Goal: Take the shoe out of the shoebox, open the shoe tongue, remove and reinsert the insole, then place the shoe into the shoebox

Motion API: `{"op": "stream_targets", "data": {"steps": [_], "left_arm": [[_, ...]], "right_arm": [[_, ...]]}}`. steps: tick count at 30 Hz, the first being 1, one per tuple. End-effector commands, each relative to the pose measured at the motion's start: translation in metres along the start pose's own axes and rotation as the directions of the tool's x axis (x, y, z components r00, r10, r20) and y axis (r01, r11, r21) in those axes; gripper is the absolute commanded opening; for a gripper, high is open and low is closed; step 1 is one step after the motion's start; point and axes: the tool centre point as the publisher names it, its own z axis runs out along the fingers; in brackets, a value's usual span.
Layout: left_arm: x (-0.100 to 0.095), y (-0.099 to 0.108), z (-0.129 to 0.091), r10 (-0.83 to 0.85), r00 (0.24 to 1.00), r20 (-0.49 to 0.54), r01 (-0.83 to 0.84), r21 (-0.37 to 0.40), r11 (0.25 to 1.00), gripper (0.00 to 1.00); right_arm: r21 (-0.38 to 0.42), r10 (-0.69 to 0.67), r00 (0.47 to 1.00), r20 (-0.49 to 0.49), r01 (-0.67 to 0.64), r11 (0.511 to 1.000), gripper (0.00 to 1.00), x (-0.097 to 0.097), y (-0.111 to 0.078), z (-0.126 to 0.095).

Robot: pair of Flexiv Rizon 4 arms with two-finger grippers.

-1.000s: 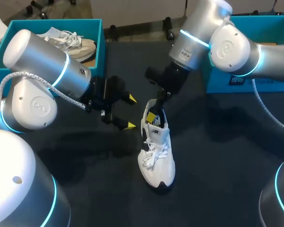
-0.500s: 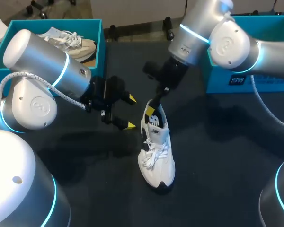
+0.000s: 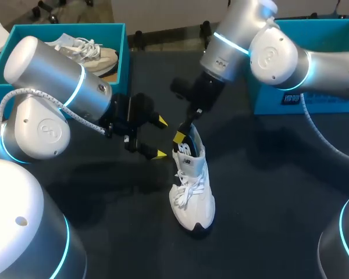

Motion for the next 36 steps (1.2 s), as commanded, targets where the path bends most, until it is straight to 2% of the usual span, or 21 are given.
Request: {"op": "stream_targets", "data": {"steps": [1,4,6,11,20,24,30,36], "left_arm": [[0.001,-0.001,0.0,0.0,1.0,0.001,0.0,-0.003,1.0,1.0],[0.001,-0.001,0.0,0.0,1.0,0.001,0.0,-0.003,1.0,1.0],[0.001,-0.001,0.0,0.0,1.0,0.001,0.0,-0.003,1.0,1.0],[0.001,-0.001,0.0,0.0,1.0,0.001,0.0,-0.003,1.0,1.0],[0.001,-0.001,0.0,0.0,1.0,0.001,0.0,-0.003,1.0,1.0],[0.001,-0.001,0.0,0.0,1.0,0.001,0.0,-0.003,1.0,1.0],[0.001,-0.001,0.0,0.0,1.0,0.001,0.0,-0.003,1.0,1.0],[0.001,-0.001,0.0,0.0,1.0,0.001,0.0,-0.003,1.0,1.0]], "right_arm": [[0.007,0.001,1.0,0.002,-0.001,1.0,0.2,-0.002,0.002,-0.001],[0.003,0.004,1.0,0.015,-0.004,1.0,0.27,0.0,0.001,-0.005],[0.002,0.006,1.0,0.019,-0.006,1.0,0.35,0.002,0.001,-0.008],[-0.009,-0.002,0.999,0.052,0.003,1.0,0.39,0.008,0.004,-0.018],[-0.046,-0.035,0.993,0.113,0.04,0.998,0.42,0.02,0.019,-0.048],[-0.033,-0.044,0.988,0.148,0.049,0.998,0.43,0.027,0.027,-0.062],[-0.015,-0.041,0.978,0.205,0.045,0.999,0.45,0.041,0.03,-0.084],[-0.007,-0.007,0.965,0.261,0.01,1.0,0.45,0.051,0.025,-0.104]]}}
